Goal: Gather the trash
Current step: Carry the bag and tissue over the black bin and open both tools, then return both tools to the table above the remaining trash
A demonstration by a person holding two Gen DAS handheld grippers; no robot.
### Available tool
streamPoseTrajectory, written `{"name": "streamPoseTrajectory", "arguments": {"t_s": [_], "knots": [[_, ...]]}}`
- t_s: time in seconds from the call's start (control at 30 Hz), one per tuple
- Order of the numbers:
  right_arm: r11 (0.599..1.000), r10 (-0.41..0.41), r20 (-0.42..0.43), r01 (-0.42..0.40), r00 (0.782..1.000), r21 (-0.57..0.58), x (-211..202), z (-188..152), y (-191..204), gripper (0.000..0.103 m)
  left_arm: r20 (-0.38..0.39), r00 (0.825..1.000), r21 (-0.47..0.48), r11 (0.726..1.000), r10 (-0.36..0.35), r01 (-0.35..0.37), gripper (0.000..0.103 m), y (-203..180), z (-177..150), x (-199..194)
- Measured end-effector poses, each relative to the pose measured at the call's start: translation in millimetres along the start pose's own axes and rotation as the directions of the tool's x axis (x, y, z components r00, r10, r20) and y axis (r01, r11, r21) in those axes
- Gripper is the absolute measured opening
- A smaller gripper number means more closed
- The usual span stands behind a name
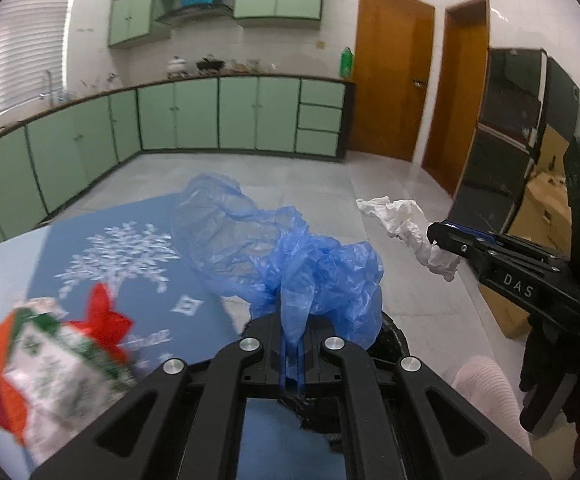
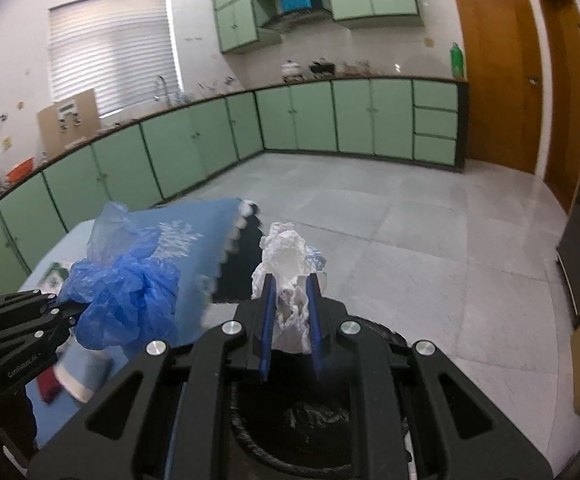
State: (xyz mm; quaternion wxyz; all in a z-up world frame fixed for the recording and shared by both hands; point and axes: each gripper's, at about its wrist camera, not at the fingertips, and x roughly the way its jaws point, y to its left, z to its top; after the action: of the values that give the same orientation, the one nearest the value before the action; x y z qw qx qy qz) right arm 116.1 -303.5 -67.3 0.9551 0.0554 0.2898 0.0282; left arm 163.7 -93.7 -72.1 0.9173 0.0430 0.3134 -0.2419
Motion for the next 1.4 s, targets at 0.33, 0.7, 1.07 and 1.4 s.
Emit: {"name": "streamPoseTrajectory", "arguments": {"t_s": [0.33,0.7,1.07,1.4], "knots": [[0.998,-0.046,-0.090,0.050,0.995,0.043,49.4,-15.8,-28.7,0.018,-0.129,0.990,0.006,0.998,-0.054,0.055,0.004,-23.4,-2.3,79.3],[0.990,-0.107,-0.106,0.116,0.989,0.080,56.9,-20.7,-52.9,0.042,-0.157,0.983,-0.006,0.995,-0.097,0.098,0.040,-26.7,-4.5,93.3],[0.990,-0.112,-0.018,0.113,0.994,0.084,13.4,-13.6,-24.1,0.093,-0.043,0.999,-0.029,0.999,0.018,-0.019,0.056,-7.9,-5.4,19.0],[0.997,0.048,0.053,-0.051,0.997,0.061,-16.5,-9.4,54.9,0.096,0.085,0.957,-0.079,0.959,0.278,-0.271,0.063,33.7,-35.4,-85.4]]}}
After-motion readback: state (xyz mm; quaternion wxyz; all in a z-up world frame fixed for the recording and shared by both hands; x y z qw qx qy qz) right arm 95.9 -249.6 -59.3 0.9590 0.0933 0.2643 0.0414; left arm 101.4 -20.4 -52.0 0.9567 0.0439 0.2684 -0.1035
